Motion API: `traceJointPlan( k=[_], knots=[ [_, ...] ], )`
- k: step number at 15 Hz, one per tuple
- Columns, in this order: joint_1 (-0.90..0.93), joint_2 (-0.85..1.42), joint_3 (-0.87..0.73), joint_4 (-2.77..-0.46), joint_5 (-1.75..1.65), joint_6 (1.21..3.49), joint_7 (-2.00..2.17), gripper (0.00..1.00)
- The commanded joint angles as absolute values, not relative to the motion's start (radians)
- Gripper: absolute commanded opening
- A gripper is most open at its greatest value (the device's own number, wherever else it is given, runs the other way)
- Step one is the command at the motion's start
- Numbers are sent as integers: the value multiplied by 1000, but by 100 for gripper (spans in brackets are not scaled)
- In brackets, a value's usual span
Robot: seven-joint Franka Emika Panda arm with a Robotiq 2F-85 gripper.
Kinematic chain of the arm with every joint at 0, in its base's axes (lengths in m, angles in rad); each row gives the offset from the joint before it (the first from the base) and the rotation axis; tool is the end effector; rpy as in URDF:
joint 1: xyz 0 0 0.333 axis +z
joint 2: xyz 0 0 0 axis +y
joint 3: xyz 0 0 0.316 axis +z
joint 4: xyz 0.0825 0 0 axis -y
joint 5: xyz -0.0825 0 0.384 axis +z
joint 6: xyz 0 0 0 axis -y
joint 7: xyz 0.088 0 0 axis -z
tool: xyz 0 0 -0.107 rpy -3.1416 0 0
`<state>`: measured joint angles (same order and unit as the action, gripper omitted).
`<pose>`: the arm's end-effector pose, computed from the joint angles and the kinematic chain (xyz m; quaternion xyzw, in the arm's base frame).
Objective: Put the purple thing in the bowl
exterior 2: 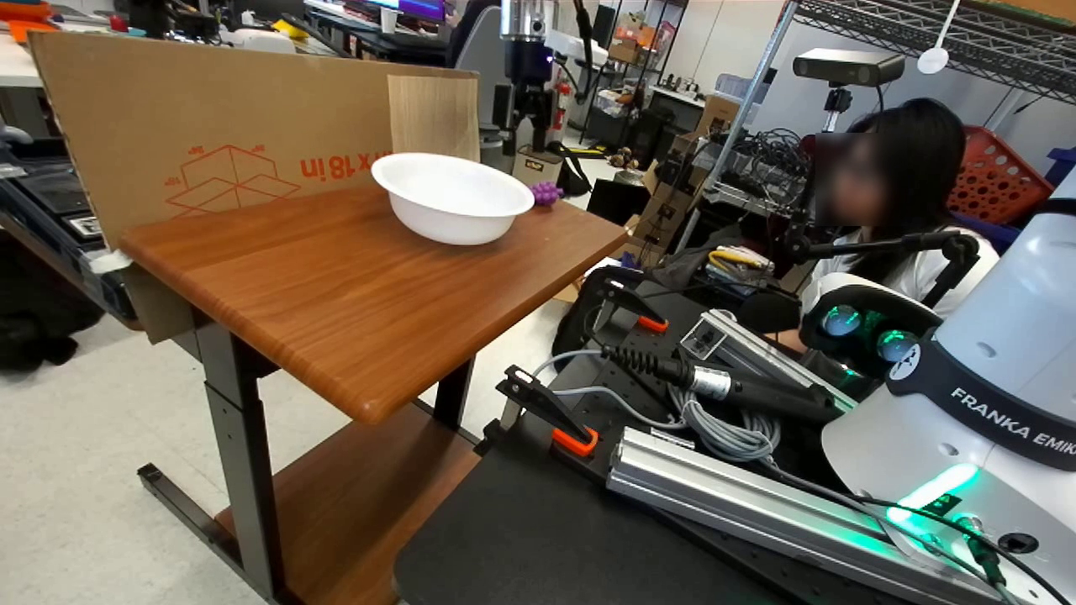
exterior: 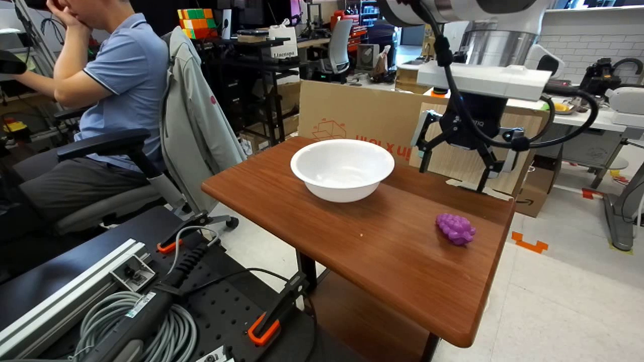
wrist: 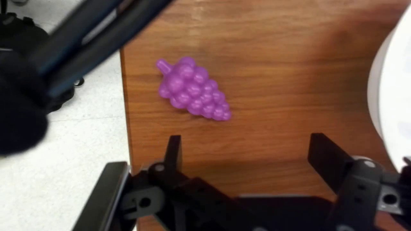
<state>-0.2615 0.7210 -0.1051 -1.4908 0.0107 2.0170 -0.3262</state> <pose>0.6516 -0.2377 0.2325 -0.9949 0.0132 0.1002 0.0031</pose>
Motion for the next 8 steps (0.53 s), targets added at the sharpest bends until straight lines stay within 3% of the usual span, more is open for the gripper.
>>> traceJointPlan(
  k=[1, 4, 8],
  knots=[
    [-278, 780, -85, -1469, 88, 2147, -203, 100],
    [-258, 791, -105, -1495, 64, 2248, -138, 100],
    [-251, 753, -118, -1543, -5, 2214, -187, 100]
  ],
)
